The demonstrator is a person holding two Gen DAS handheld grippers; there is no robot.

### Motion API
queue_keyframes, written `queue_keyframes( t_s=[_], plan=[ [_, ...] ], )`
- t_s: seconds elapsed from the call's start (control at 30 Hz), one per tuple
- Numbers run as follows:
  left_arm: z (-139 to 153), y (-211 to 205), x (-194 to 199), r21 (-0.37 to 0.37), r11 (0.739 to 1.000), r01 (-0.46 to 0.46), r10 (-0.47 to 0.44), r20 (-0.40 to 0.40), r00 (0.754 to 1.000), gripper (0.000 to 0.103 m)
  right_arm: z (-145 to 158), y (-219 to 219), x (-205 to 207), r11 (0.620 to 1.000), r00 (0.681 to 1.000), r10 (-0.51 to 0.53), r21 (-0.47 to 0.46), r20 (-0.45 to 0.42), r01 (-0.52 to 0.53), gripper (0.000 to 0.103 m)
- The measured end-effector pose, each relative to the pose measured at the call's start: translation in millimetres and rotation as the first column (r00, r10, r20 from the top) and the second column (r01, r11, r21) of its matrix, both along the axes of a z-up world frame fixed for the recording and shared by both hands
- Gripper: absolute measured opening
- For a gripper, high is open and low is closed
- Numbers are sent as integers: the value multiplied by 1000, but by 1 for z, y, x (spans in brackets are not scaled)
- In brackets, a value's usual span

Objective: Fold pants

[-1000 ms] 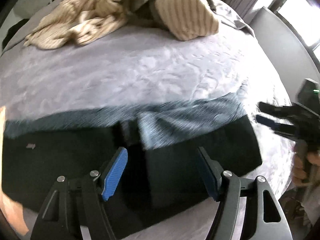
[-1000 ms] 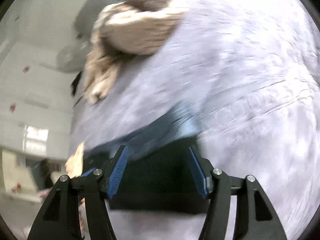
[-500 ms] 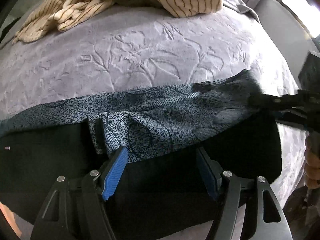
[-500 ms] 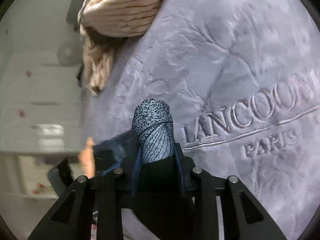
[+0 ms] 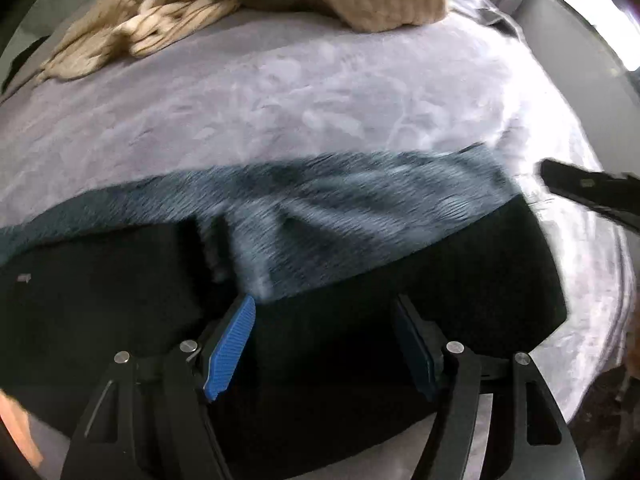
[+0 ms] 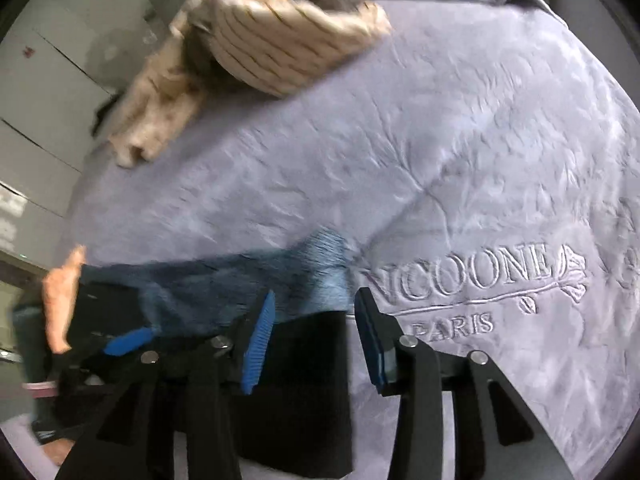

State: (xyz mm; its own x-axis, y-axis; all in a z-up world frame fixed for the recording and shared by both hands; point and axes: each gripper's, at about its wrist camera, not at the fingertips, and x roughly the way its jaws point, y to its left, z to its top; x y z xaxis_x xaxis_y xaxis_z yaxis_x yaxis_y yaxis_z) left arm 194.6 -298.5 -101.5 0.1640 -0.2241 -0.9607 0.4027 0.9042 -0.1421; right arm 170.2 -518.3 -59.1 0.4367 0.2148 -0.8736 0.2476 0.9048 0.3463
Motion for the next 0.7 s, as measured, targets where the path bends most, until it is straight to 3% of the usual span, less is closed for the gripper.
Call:
queue_keyframes(
  t_s=[0.1, 0.23, 0.33, 0.53, 0.7],
  plan=[
    [-4, 17, 0, -1, 998, -57, 57, -24, 998, 71, -2, 14, -9, 998, 999, 43, 43, -9, -43, 42],
    [0, 36, -1, 32, 995, -95, 95, -23, 995, 71, -38, 42, -12, 994, 992, 73, 86, -100, -64, 41],
    [6, 52, -4, 37, 992, -120, 121, -20, 992, 71, -43, 63, -13, 992, 990, 102, 87, -100, -93, 41],
    [25, 88, -18, 83, 984, -155, 154, 23, 988, 71, -29, 86, -25, 975, 984, 159, 169, -86, -143, 42],
    [27, 106, -28, 96, 978, -183, 183, 18, 983, 71, -20, 123, 4, 963, 977, 206, 186, -54, -193, 42]
  ],
)
